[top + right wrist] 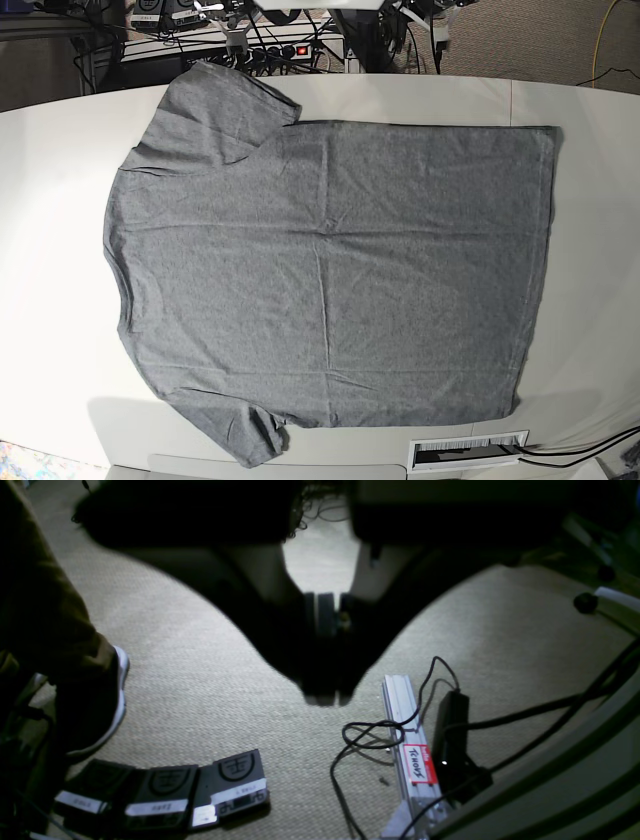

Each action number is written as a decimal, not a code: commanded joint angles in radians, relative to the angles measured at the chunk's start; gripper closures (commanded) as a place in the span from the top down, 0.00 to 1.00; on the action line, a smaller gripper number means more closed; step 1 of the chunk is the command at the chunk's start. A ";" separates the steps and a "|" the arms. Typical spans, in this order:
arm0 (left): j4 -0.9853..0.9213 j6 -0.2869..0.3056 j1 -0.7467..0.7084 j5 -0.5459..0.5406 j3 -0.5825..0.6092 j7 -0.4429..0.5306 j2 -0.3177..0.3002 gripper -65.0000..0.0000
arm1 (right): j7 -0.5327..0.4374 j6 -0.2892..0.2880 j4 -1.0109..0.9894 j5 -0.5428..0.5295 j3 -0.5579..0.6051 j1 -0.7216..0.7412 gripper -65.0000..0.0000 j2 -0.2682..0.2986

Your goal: Fold the T-shirt properly

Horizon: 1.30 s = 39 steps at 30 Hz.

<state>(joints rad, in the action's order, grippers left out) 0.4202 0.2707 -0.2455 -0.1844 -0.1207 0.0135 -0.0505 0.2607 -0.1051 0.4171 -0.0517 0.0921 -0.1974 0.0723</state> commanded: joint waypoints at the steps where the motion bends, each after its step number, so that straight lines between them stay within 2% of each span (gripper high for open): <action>1: 0.011 0.011 -0.010 -0.003 0.001 0.010 -0.003 0.00 | -0.002 -0.003 0.006 0.000 0.000 -0.005 0.00 0.006; 9: 0.023 0.013 -0.026 -0.004 0.001 0.009 -0.025 0.00 | 0.002 -0.007 0.006 0.000 0.000 -0.005 0.00 0.031; 16: 0.032 0.018 -0.060 -0.015 0.001 0.013 -0.036 0.00 | 0.002 -0.081 0.008 0.000 0.000 -0.014 0.00 0.090; 23: 0.130 0.019 -0.142 -0.023 0.001 0.013 -0.066 0.00 | 0.020 -0.143 0.026 0.000 0.000 -0.054 0.00 0.151; 26: 0.185 0.019 -0.189 -0.081 0.001 0.012 -0.095 0.00 | 0.021 -0.169 0.096 0.000 0.000 -0.103 0.00 0.183; 33: 0.344 0.024 -0.327 -0.190 0.001 0.009 -0.172 0.00 | 0.051 -0.173 0.358 -0.029 0.000 -0.274 0.00 0.260; 39: 0.573 0.099 -0.486 -0.214 0.001 0.012 -0.245 0.00 | 0.051 -0.175 0.629 -0.042 0.000 -0.453 0.00 0.350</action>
<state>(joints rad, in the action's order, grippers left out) 0.9890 0.3595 -0.7208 -0.3901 -0.1177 0.0082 -0.2871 0.3183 -0.2783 1.0420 -0.0891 0.0956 -0.6456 0.4095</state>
